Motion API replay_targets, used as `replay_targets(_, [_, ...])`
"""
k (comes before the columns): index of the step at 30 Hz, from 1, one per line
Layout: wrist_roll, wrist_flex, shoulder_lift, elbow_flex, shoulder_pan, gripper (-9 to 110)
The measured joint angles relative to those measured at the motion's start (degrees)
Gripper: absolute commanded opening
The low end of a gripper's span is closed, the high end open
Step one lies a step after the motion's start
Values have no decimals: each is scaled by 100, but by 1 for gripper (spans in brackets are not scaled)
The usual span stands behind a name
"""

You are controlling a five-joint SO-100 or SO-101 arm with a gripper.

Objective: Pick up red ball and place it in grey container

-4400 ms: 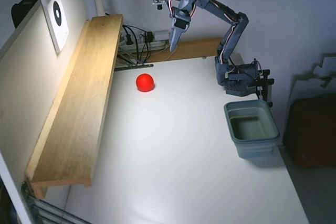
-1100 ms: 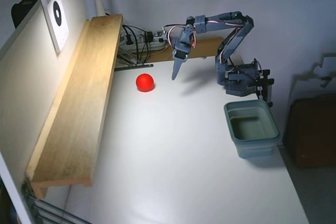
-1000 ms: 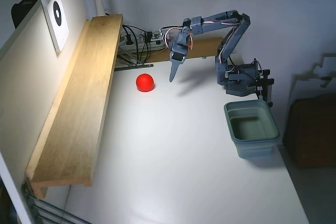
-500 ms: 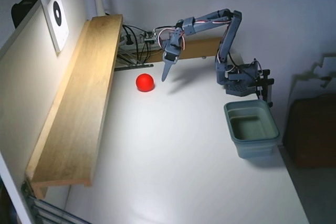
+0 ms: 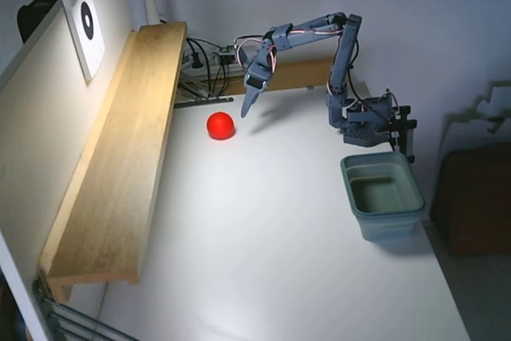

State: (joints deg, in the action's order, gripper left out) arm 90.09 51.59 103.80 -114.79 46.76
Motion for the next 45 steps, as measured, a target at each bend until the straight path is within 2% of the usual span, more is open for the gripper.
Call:
replay_targets(9, [0,0,0,0,-387,38])
replay_targets(45, [0,-202,-1283,1020,-378,38])
